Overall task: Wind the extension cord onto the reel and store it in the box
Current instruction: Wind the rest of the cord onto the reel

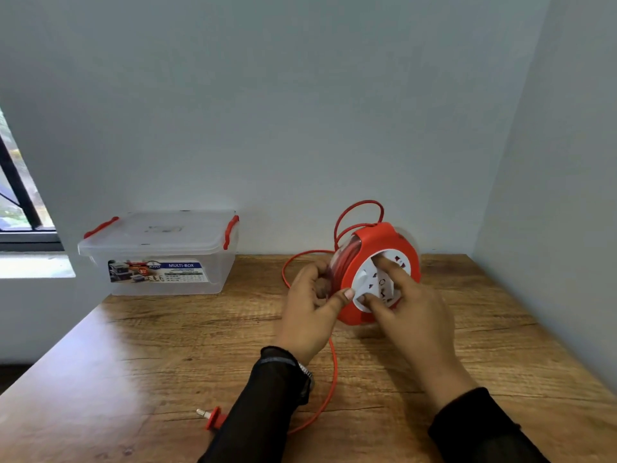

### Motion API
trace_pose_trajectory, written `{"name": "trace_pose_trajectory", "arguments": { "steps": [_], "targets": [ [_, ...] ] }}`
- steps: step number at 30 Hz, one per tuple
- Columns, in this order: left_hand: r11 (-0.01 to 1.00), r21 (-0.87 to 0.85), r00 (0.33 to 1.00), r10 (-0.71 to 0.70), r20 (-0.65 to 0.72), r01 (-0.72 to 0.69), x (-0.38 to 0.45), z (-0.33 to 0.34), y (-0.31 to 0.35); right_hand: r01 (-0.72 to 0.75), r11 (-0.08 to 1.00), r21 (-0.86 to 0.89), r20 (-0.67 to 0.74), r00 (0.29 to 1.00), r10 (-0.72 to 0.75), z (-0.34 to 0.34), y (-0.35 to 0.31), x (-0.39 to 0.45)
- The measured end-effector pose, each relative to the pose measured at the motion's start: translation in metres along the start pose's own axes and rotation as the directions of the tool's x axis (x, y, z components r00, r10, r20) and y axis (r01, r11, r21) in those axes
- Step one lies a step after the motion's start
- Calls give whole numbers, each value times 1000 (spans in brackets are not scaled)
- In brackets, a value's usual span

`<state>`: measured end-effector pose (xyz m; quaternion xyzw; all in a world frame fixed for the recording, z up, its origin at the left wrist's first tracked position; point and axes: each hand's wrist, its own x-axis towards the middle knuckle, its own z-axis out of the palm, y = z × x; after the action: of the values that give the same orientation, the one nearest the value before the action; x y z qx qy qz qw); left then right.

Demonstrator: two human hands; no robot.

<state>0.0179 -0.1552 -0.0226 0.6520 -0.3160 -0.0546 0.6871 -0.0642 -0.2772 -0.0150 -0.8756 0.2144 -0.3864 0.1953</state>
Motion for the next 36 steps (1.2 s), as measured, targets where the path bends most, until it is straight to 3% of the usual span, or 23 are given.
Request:
{"name": "trace_pose_trajectory", "arguments": {
  "steps": [3,6,8,11,13,15,18,21,23,28,30,33,36],
  "targets": [
    [996,-82,999,-36,-14,35,-4,9,-1,-213,924,319,34,976,213,1,0,3],
    [997,-53,998,-55,37,57,-5,15,-4,-423,629,652,202,897,393,3,3,8],
    [995,-53,993,-82,81,86,-4,14,-4,-481,514,710,288,865,412,4,5,11],
    [991,-103,995,-84,48,88,-5,11,4,-471,654,592,278,881,382,3,8,11],
    [990,-138,995,-52,-90,40,-5,8,10,-398,807,436,230,916,328,-2,10,10],
    [990,-139,977,-11,-215,-19,-3,2,14,-251,947,202,209,955,209,-10,9,8],
    [992,-115,966,27,-258,-59,-1,-5,18,-38,998,-54,253,966,51,-18,4,6],
    [998,-37,947,30,-320,-44,2,-8,17,-17,1000,-24,257,966,23,-18,2,4],
    [990,-138,913,-47,-406,-10,7,-11,14,-48,999,14,245,969,43,-15,5,4],
    [896,-442,647,-306,-698,-54,18,-33,1,-178,981,74,118,979,168,-12,16,9],
    [893,-450,631,-358,-688,15,17,-34,-1,-217,966,143,70,976,208,-11,17,11],
    [947,-263,743,-307,-594,181,12,-25,-1,-215,958,189,38,977,212,-12,16,11],
    [910,193,801,-202,-564,366,10,-19,1,-217,956,197,32,976,215,-12,16,10]
  ]
}}
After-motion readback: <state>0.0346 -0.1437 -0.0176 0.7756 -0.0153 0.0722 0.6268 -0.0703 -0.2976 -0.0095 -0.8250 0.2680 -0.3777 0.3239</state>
